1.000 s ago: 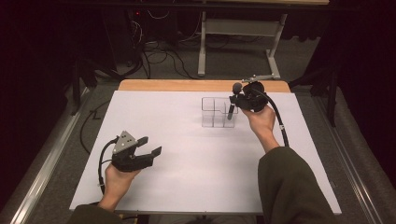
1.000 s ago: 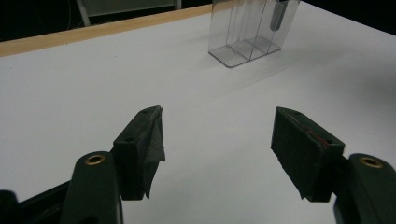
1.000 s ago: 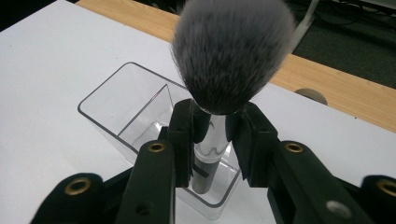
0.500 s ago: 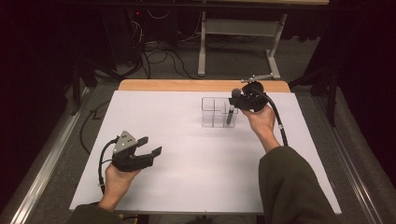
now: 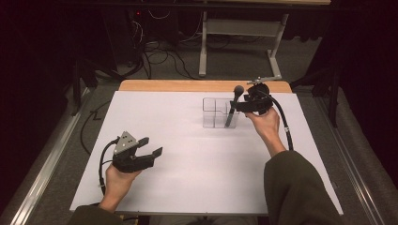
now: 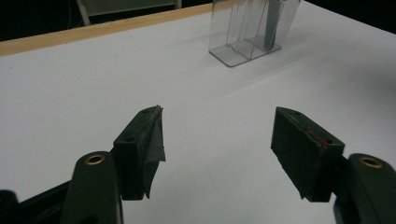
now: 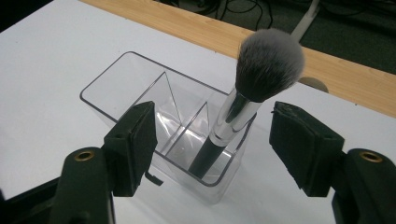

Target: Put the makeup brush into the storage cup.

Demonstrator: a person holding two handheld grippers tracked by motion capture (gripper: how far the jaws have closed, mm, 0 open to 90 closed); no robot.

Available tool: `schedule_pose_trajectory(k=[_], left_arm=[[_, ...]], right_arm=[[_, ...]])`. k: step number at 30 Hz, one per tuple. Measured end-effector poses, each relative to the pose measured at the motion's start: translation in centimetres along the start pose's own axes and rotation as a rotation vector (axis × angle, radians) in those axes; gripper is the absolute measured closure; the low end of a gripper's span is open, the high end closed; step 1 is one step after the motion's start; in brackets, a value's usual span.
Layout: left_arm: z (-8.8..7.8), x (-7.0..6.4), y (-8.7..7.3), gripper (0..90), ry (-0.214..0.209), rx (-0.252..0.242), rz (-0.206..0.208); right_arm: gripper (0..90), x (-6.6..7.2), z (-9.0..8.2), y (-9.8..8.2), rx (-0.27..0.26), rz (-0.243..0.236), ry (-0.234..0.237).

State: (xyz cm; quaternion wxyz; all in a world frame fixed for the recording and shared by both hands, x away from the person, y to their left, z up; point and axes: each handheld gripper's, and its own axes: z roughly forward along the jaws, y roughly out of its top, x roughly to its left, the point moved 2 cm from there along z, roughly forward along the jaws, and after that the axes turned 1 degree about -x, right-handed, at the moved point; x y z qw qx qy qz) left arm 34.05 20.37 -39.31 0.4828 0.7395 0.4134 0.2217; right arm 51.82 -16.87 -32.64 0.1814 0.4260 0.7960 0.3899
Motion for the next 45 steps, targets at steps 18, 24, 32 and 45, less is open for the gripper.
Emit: schedule_pose_trajectory(k=[18, 24, 32, 45], left_arm=[[-0.1, 0.0, 0.0, 34.5, 0.001, -0.003, -0.003], [0.0, 0.0, 0.0, 34.5, 0.0, -0.003, -0.004], [-0.1, 0.0, 0.0, 34.5, 0.0, -0.003, -0.003], [-0.1, 0.0, 0.0, 34.4, 0.0, -0.004, -0.004]], right_arm=[[34.5, 0.0, -1.5, -0.4, -0.05, 0.0, 0.006], [35.3, 0.1, -2.1, -0.5, -0.065, 0.003, 0.011], [35.6, 0.1, -2.8, -0.5, -0.079, 0.002, 0.021], [36.4, 0.3, -3.7, -0.9, -0.085, -0.001, 0.036]])
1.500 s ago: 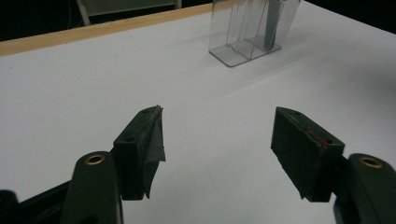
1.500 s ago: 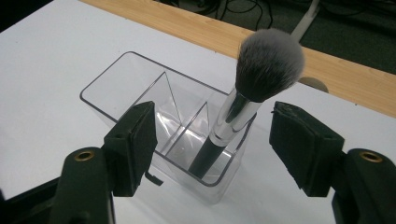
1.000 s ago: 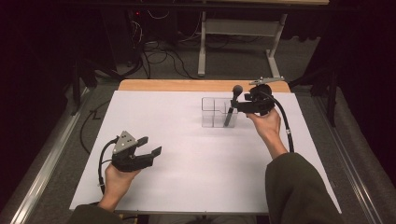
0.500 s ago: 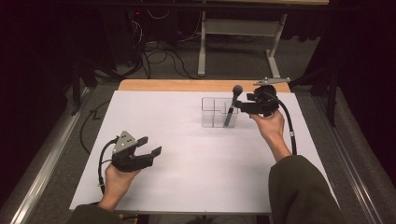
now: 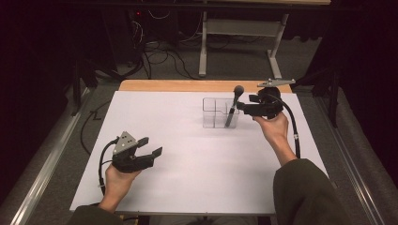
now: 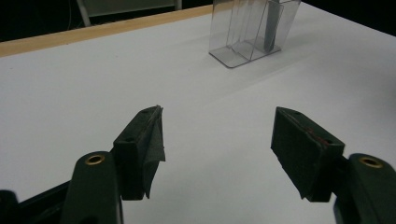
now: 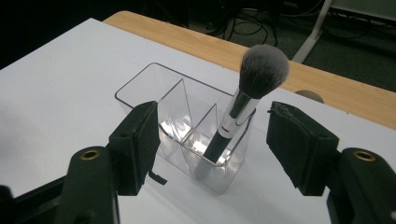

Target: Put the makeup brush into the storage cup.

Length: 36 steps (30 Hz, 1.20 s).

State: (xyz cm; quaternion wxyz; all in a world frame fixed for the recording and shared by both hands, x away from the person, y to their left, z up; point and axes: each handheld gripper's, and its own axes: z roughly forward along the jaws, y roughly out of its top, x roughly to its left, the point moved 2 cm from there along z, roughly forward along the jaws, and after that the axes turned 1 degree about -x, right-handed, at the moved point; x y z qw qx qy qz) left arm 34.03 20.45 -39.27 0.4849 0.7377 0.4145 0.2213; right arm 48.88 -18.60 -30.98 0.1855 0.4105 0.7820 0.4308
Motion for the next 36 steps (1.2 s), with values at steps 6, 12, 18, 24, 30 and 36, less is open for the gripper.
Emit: schedule_pose_trajectory(k=[6, 12, 18, 24, 30, 36], left_arm=[[0.0, 0.0, 0.0, 34.4, 0.0, 0.001, 0.0], [0.0, 0.0, 0.0, 34.4, 0.001, -0.002, -0.003], [0.0, 0.0, 0.0, 34.4, 0.001, -0.001, -0.002], [0.0, 0.0, 0.0, 34.4, 0.001, 0.0, -0.003], [0.1, 0.0, 0.0, 34.4, 0.0, 0.001, -0.004], [0.1, 0.0, 0.0, 34.4, 0.0, 0.0, -0.005]], right_arm=[[36.7, -0.2, -0.6, -0.2, -0.011, 0.008, 0.006], [36.7, -0.5, -0.8, -0.5, -0.014, 0.018, 0.006], [36.8, -0.6, -1.4, -0.8, -0.021, 0.018, 0.008], [37.0, -0.6, -2.1, -1.1, -0.031, 0.008, 0.013], [37.0, -0.7, -2.5, -1.6, -0.023, 0.006, 0.011], [37.0, -0.8, -2.9, -1.8, -0.021, 0.004, 0.004]])
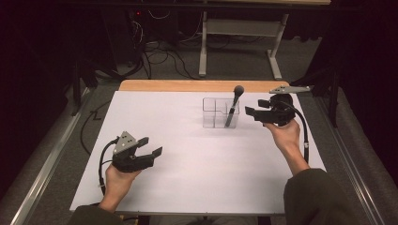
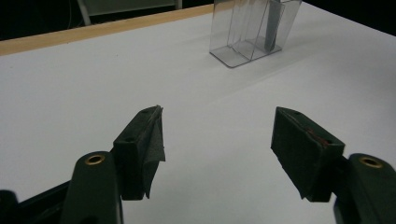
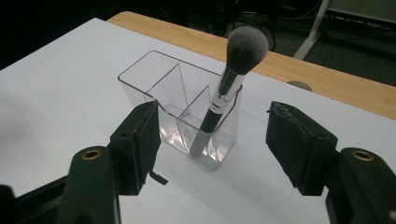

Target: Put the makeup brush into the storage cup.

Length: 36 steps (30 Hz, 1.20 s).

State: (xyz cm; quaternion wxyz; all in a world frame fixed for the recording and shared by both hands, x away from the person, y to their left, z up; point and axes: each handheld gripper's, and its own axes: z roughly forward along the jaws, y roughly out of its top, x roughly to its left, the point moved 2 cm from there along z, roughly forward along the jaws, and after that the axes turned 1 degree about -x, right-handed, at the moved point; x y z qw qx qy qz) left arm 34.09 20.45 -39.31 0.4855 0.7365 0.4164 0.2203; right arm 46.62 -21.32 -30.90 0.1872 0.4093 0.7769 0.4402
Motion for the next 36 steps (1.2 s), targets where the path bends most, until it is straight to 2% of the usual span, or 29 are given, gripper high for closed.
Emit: schedule_pose_trajectory(k=[12, 36], left_arm=[[0.0, 0.0, 0.0, 34.4, 0.0, 0.0, 0.002], [0.0, 0.0, 0.0, 34.4, 0.002, -0.001, 0.002]], right_arm=[[36.9, 0.2, -1.2, -0.5, -0.015, -0.013, 0.013], [37.1, 0.4, -3.5, -1.6, -0.05, -0.003, 0.041]])
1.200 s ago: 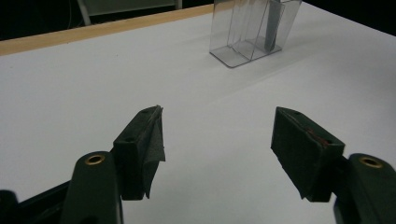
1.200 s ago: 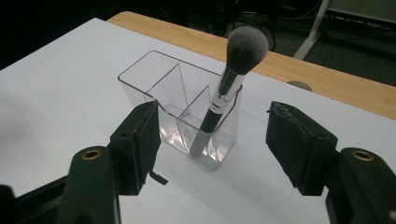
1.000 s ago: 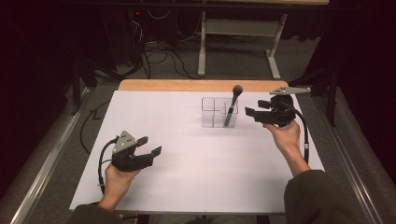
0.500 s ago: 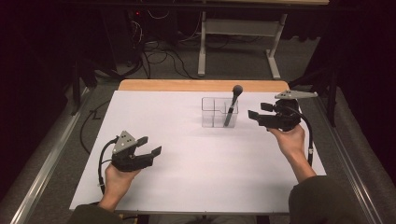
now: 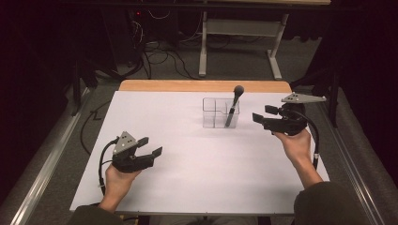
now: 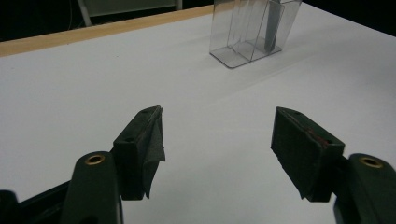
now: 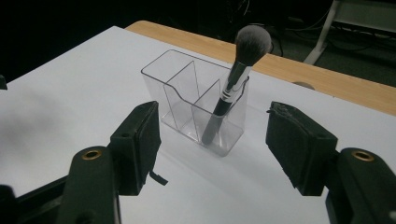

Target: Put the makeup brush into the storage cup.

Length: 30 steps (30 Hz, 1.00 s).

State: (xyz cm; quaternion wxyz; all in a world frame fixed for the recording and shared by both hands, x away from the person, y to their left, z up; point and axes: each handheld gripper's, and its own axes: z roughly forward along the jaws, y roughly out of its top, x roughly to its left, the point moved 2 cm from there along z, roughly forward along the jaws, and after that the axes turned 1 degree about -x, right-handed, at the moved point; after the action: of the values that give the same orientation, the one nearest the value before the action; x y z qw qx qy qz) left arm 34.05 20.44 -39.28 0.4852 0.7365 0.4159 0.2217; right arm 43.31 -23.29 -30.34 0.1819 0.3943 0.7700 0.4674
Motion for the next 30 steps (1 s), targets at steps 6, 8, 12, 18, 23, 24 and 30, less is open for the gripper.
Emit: schedule_pose_trajectory(k=[6, 8, 12, 18, 23, 24, 30], left_arm=[[0.0, 0.0, 0.0, 34.4, 0.0, 0.0, -0.001], [0.0, 0.0, 0.0, 34.4, -0.001, -0.001, -0.001], [0.0, 0.0, 0.0, 34.4, -0.001, 0.0, -0.001], [0.0, 0.0, 0.0, 34.4, -0.001, 0.0, -0.001], [0.0, 0.0, 0.0, 34.4, -0.001, 0.0, -0.001], [0.0, 0.0, 0.0, 34.4, -0.001, 0.0, -0.001], [0.0, 0.0, 0.0, 34.4, -0.001, 0.0, -0.001]], right_arm=[[37.1, -0.1, -0.6, -0.3, -0.009, 0.01, 0.001], [37.1, -0.2, -0.8, -0.4, -0.014, 0.009, 0.003], [37.2, -0.3, -1.2, -0.7, -0.017, 0.013, 0.004], [37.2, -0.5, -1.6, -1.0, -0.025, 0.015, 0.005], [37.1, -0.4, -2.0, -1.3, -0.027, 0.019, 0.006], [37.2, -0.4, -2.1, -1.3, -0.027, 0.02, 0.008], [37.2, -0.4, -2.6, -1.6, -0.034, 0.02, 0.012]])
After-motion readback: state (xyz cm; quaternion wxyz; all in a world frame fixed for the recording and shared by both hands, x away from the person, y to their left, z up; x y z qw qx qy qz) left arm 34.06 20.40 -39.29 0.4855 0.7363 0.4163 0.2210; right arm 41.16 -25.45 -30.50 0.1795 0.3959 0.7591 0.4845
